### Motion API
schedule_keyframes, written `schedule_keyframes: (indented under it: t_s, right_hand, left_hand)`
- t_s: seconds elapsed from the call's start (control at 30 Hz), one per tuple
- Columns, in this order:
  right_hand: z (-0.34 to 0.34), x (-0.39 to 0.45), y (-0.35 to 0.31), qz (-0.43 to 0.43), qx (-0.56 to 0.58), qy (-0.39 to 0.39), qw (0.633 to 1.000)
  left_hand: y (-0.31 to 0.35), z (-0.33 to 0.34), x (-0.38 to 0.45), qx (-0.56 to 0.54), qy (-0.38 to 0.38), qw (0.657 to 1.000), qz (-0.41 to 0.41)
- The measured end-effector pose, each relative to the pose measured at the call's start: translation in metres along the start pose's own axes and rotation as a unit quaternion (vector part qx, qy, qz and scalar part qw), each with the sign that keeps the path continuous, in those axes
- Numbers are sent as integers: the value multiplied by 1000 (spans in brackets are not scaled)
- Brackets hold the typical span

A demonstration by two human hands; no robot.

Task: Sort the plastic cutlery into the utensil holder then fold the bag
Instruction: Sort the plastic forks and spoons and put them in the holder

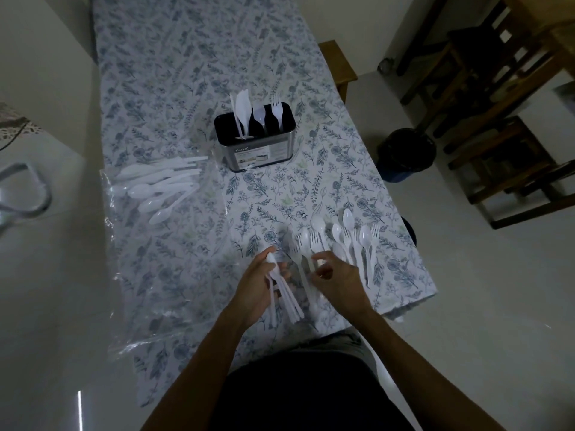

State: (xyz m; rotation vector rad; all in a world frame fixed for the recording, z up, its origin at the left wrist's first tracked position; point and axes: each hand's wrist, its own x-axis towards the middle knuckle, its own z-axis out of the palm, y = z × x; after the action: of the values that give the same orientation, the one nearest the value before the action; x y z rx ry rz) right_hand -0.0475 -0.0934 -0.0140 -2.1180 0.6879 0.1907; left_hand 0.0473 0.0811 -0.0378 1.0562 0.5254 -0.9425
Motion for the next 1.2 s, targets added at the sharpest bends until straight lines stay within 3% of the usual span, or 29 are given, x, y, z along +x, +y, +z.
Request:
schedule_keyframes:
  t_s: [0.13, 0.37, 0.43, 0.53, 0.6, 0.7, 0.87, 0.93, 1.03, 1.13, 1.2]
  right_hand:
    - [15, -21, -25, -54, 30, -64, 996]
    - [19, -26, -33, -120, 33, -62, 990]
    - [17, -18, -18, -100, 7, -19, 995]
    - [7, -1, 12, -2, -91, 76, 993]
    - [4, 6, 23, 19, -164, 74, 984]
    - [6, 15, 27, 39, -176, 51, 982]
    - [13, 22, 30, 25, -206, 72, 976]
    - [12, 20, 29, 44, -173, 94, 979]
    - [7, 8, 17, 28, -37, 117, 992]
    - [5, -11, -4, 48, 156, -4, 987]
    - [9, -20, -10, 75, 205, -89, 972]
  left_hand:
    - [-8, 10, 2, -23, -33, 999, 31]
    - [-15, 16, 2, 15, 53, 997, 59]
    - [-11, 14, 1, 23, 53, 997, 44]
    - [-5, 11, -1, -23, 39, 999, 7]
    - [-4, 8, 0, -29, 57, 998, 10]
    - [-4, 8, 1, -15, 79, 997, -2]
    - [-3, 10, -7, -1, 40, 999, 35]
    - [0, 10, -9, 1, 36, 999, 29]
    - [1, 11, -4, 11, 41, 998, 47]
    - [-1, 15, -1, 34, 62, 994, 87]
    - [-1, 18, 0, 37, 72, 992, 101]
